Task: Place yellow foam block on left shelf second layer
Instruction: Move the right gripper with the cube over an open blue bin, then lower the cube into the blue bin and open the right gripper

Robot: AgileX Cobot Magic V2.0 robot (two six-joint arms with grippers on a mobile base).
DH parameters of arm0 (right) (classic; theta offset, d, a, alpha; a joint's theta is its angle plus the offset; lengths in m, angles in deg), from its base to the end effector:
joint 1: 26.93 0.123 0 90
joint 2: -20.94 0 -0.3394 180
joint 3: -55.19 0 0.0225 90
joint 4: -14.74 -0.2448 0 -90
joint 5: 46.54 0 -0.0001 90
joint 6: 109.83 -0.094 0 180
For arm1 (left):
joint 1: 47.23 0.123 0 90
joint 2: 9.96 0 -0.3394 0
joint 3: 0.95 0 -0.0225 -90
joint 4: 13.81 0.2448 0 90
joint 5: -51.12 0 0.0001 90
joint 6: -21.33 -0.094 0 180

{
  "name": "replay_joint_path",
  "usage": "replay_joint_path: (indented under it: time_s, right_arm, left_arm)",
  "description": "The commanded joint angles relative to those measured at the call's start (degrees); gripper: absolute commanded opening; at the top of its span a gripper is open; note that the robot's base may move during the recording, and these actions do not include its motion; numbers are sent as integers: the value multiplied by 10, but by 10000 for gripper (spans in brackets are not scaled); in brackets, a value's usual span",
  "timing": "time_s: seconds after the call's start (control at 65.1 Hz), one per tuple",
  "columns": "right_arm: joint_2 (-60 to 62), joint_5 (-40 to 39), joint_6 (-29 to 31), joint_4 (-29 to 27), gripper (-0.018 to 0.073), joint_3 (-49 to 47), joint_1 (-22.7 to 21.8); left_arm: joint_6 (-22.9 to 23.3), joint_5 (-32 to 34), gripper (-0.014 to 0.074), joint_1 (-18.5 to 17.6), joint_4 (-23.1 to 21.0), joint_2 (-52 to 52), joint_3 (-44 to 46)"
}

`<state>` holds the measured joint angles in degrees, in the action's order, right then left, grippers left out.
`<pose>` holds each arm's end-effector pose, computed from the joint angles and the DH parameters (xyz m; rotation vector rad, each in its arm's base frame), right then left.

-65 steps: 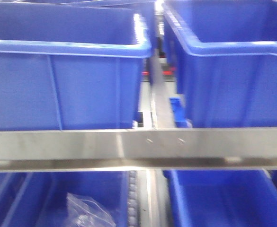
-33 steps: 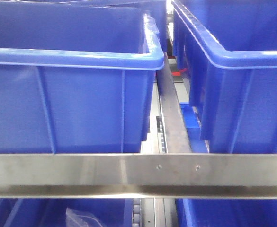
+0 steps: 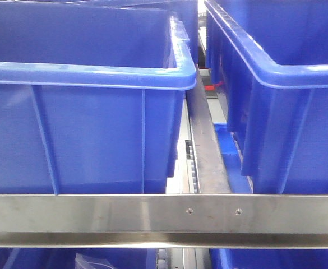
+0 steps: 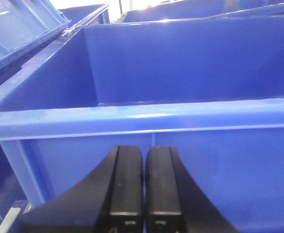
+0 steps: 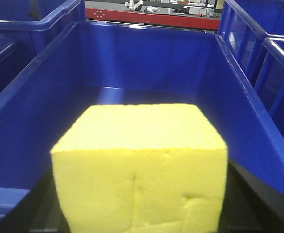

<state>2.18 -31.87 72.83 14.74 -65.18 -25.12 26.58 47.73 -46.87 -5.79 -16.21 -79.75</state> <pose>0.0078 0.0002 0.2983 -0.0633 1.6230 -0.0114 -0.0015 0.0008 0.2060 0.0257 1.5430 0.0495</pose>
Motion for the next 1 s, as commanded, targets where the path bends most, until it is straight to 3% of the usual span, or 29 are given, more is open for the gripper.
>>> replay_joint_path:
  time_s: [0.0,0.707,0.984]
  right_arm:
    - [-6,-54,2,0,475,-16,-4]
    - [-6,-49,2,0,475,-16,-4]
    - [-35,-116,2,0,475,-22,-4]
  left_arm:
    - [3,47,136,-1,-4,12,-14]
    - [3,47,136,-1,-4,12,-14]
    - [3,47,136,-1,-4,12,-14]
